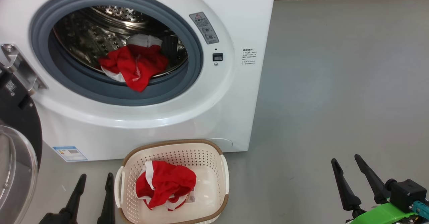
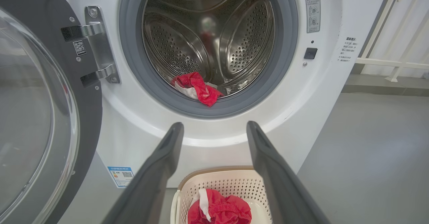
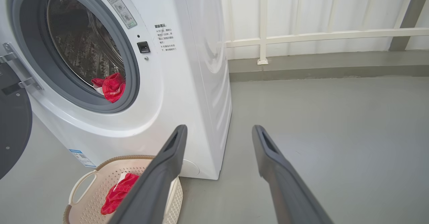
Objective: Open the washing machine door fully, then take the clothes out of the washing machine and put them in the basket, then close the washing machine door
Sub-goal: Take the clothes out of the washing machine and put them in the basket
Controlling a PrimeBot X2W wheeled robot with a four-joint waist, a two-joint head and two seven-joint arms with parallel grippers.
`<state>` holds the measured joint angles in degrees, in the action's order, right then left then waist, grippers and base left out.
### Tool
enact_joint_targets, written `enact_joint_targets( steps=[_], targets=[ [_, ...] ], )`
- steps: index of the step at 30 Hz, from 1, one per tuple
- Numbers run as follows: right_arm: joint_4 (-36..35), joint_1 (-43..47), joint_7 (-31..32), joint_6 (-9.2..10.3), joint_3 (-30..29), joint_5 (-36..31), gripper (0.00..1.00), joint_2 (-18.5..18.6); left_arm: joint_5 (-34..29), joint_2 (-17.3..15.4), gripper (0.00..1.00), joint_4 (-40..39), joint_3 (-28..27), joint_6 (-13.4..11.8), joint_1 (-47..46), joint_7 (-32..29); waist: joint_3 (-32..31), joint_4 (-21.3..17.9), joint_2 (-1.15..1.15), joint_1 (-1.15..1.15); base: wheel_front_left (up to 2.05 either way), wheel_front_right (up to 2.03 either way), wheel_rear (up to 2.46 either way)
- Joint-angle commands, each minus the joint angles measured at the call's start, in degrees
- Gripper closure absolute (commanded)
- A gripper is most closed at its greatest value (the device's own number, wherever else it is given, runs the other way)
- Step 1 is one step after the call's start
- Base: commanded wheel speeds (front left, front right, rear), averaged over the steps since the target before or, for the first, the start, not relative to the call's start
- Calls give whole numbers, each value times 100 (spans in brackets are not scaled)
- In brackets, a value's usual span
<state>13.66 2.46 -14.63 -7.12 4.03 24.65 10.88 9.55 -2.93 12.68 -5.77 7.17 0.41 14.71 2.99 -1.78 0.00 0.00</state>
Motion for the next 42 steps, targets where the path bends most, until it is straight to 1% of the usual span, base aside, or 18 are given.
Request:
enact_joint_targets(
  steps=[1,19,28,32,36,37,42],
  targets=[
    [-161,5,-37,-36,53,-7,0,133,-78,-51,0,-194,-217,32,-43,29,2,9,0,0,0,0,0],
    [-196,-47,-37,-36,55,-20,0,123,-66,1,0,-377,-267,32,7,29,134,-3,0,0,0,0,0],
    [-217,-127,-37,-36,76,-24,0,100,-67,4,0,-280,-240,4,-147,29,290,-55,0,0,0,0,0],
    [-238,-194,-37,-36,52,-29,0,62,-126,4,0,-90,-155,-29,-463,29,434,-56,0,0,0,0,0],
    [-266,-329,-37,-36,56,-41,0,9,-265,-4,0,298,-66,-88,-1031,29,656,-70,0,0,0,0,0],
    [-266,-329,-37,-36,56,-41,0,9,-265,-4,0,298,-66,-88,-1031,29,656,-70,0,0,0,0,0],
    [-303,-567,-37,-36,98,-45,0,-69,-421,-126,0,1052,92,-152,-2055,-75,1027,-127,0,0,0,0,0]
  ],
)
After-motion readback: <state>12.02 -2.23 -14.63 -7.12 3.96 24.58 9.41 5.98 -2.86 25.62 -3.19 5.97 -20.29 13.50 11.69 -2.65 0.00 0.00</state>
